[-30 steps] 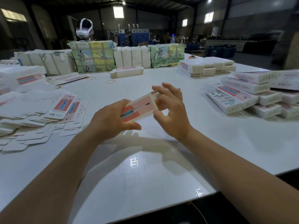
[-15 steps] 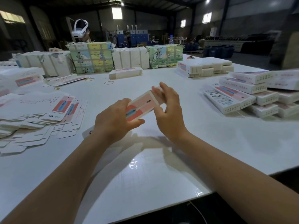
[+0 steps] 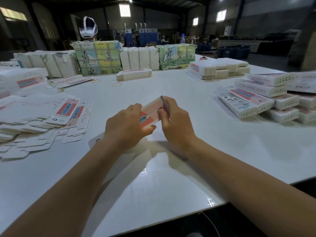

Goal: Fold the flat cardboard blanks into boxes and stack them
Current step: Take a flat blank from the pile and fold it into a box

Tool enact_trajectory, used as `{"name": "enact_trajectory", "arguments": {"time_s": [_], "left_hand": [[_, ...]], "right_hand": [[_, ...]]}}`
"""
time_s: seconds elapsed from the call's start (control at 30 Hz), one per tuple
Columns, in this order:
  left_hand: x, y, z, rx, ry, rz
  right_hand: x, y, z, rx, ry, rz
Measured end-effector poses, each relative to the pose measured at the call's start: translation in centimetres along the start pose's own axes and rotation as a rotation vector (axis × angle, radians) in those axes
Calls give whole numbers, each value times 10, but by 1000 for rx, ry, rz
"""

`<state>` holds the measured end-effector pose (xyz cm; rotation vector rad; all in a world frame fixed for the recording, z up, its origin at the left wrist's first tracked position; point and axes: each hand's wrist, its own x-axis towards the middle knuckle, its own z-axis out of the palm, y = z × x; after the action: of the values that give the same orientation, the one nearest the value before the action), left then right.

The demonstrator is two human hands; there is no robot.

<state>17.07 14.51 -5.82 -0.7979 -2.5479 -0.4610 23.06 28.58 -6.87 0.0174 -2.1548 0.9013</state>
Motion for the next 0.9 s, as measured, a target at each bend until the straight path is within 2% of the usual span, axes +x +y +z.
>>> {"name": "enact_trajectory", "arguments": {"time_s": [0.1,0.2,0.37,0.43,0.53,0.63,0.9], "left_hand": [[-1,7,-1,26,49,17],[-2,10,-3,49,120,49],[-4,3,-6,104,155,107],[-4,2,-5,116,179,128],[-3,3,-5,138,198,158],[-3,5,-6,120,230,199],[-5,9,-10,113,268,232]], "right_hand": [[-4,-7,3,-46,1,-94],[-10,-17,5,40,-82,-51],[3,-17,-4,645,-127,314],[8,-14,-8,778,-166,387],[9,-11,-7,754,-131,401],[8,-11,-8,639,-80,290],[6,-17,-10,749,-59,309]]}}
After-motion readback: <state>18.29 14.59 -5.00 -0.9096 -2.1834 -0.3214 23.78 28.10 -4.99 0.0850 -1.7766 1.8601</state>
